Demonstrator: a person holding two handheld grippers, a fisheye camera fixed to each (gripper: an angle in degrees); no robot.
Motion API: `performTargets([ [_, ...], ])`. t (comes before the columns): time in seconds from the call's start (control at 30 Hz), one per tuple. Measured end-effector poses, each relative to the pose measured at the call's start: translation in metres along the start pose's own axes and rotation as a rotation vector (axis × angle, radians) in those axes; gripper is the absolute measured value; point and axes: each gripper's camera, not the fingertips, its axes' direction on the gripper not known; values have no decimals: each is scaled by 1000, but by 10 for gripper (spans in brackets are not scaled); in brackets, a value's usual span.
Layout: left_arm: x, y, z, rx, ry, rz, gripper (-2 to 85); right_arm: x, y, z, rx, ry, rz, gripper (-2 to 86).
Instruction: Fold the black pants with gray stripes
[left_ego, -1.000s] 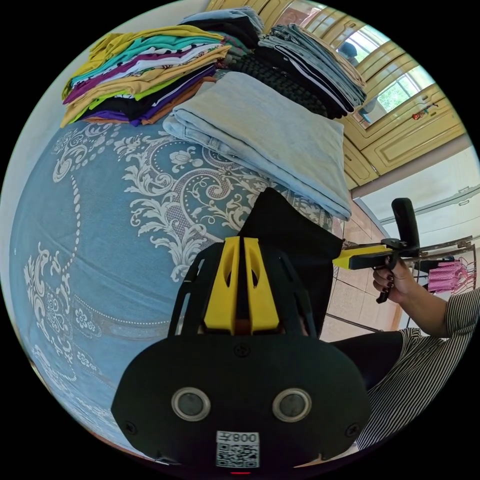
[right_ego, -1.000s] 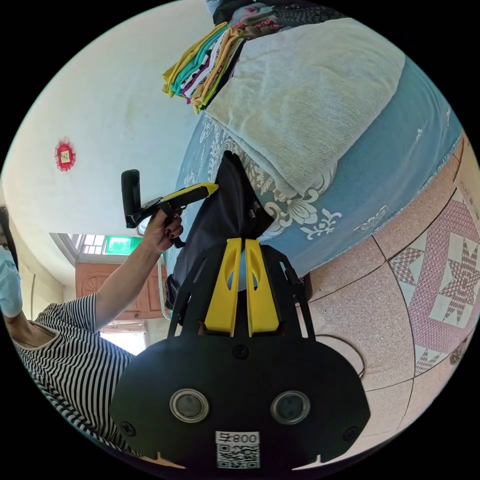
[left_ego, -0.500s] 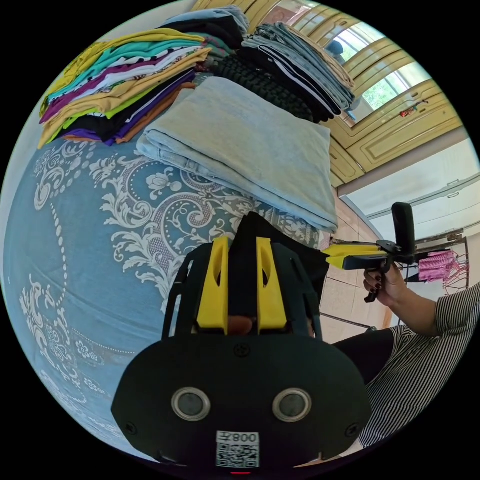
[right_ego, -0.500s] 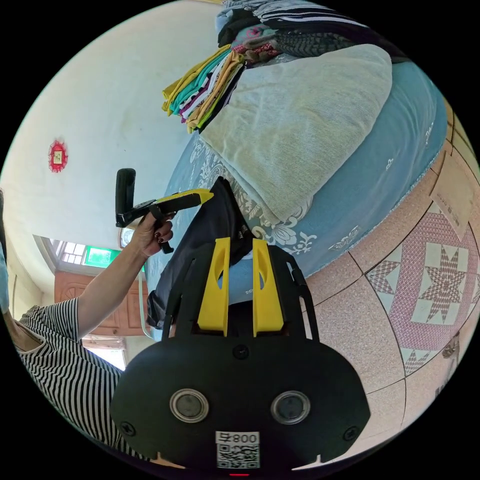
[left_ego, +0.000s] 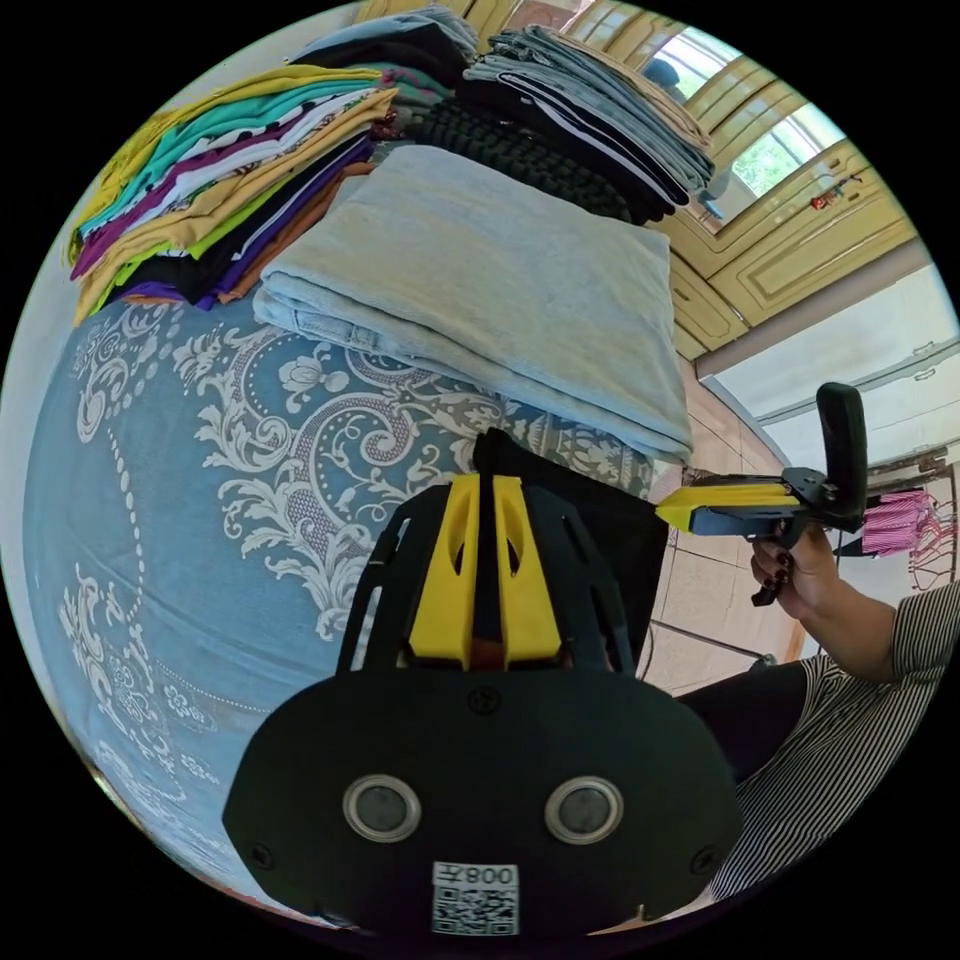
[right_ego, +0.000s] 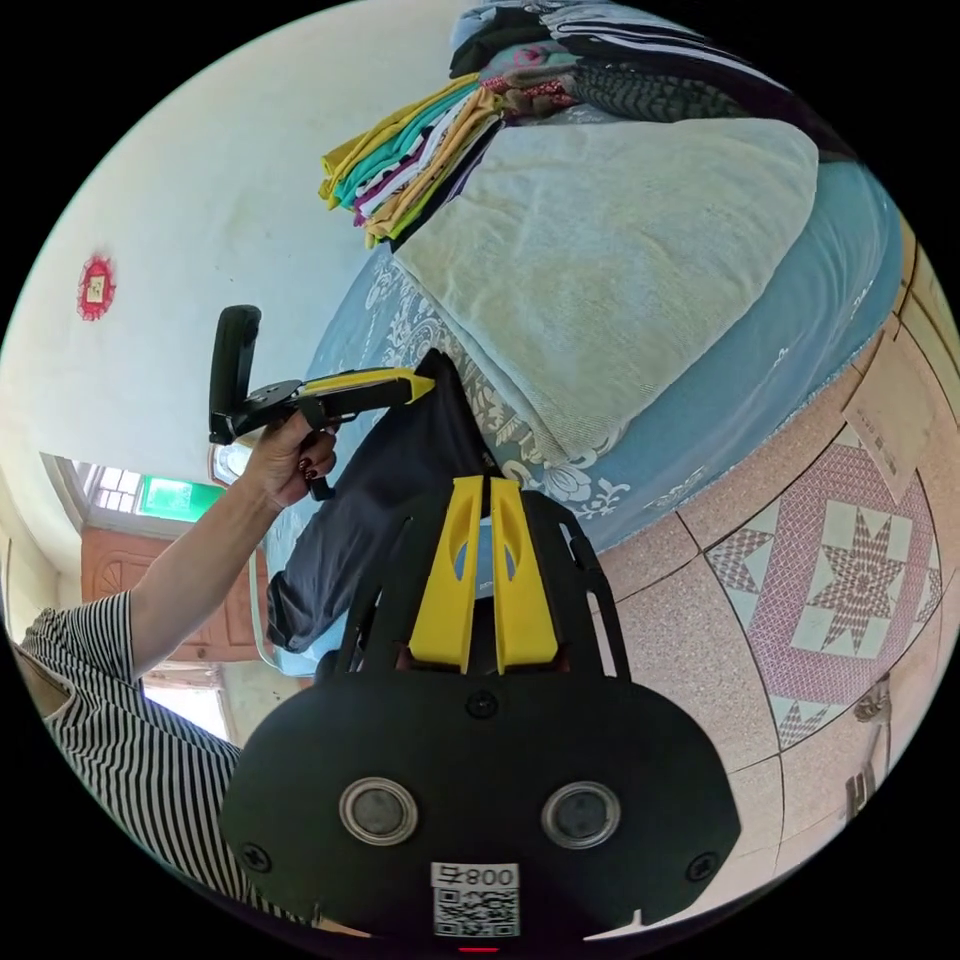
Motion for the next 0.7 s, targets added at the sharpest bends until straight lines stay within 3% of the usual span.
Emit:
performTargets([
  [0.2,24,8,-60,92,-15,-119,65,-5,-2,15,-7,-30,11,13],
  [0.37,37,96,-153,253,-73,-304,75,-15,-1,10,10,55,-7,10],
  [0.5,31,185,-209,219,-215,-563,74,-36,-4,15,-7,36,-89,9],
  [0.63,25,266,-254,107,-310,-851,58,-107,-15,63,-134,-84,-316,6],
  [0.7,31,286,-263,73,-271,-927,25,-147,-19,95,-212,-172,-436,5],
])
